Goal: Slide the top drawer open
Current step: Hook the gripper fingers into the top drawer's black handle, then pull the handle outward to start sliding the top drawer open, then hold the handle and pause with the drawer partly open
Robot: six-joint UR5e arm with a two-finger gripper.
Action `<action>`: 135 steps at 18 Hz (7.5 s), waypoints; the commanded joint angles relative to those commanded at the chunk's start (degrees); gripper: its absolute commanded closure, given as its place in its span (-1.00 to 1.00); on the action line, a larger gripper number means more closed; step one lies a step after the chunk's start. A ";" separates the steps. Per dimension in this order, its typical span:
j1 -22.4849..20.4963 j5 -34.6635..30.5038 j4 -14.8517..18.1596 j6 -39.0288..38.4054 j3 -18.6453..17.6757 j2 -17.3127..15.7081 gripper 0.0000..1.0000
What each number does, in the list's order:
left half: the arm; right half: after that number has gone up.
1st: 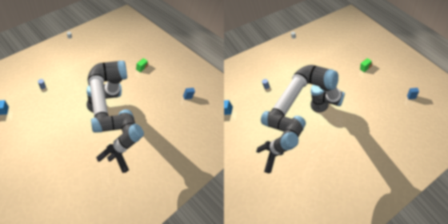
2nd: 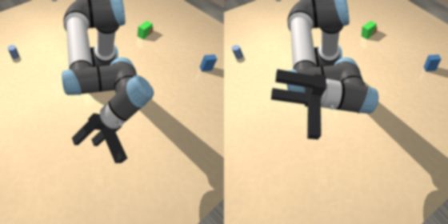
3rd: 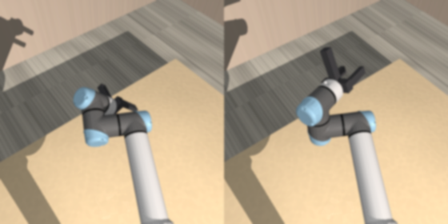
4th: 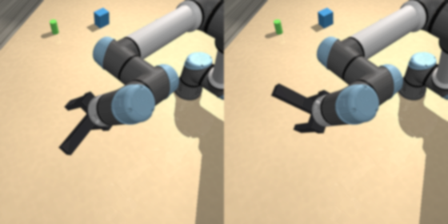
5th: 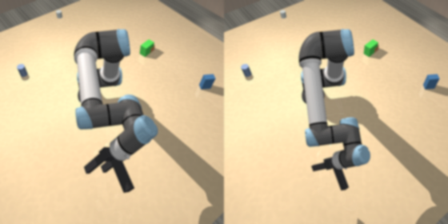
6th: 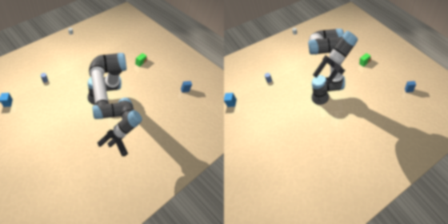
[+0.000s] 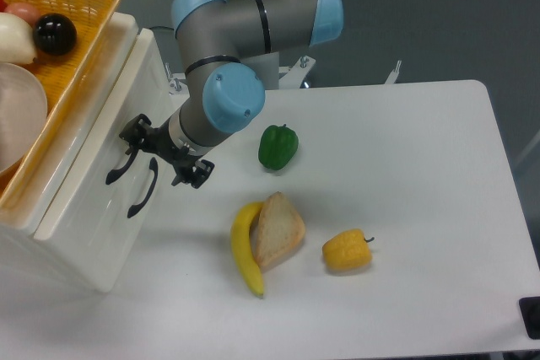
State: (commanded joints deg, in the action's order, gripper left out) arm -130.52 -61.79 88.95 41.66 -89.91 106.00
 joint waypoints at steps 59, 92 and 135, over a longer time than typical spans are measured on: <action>-0.08 -8.35 -5.89 0.44 2.20 -0.26 -1.00; -0.88 -8.70 -5.98 -1.67 2.29 -0.62 -1.00; -2.10 -11.08 -7.73 -0.62 2.81 0.09 -1.00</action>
State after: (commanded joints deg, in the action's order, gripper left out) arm -132.62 -72.86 81.21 41.04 -87.10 106.08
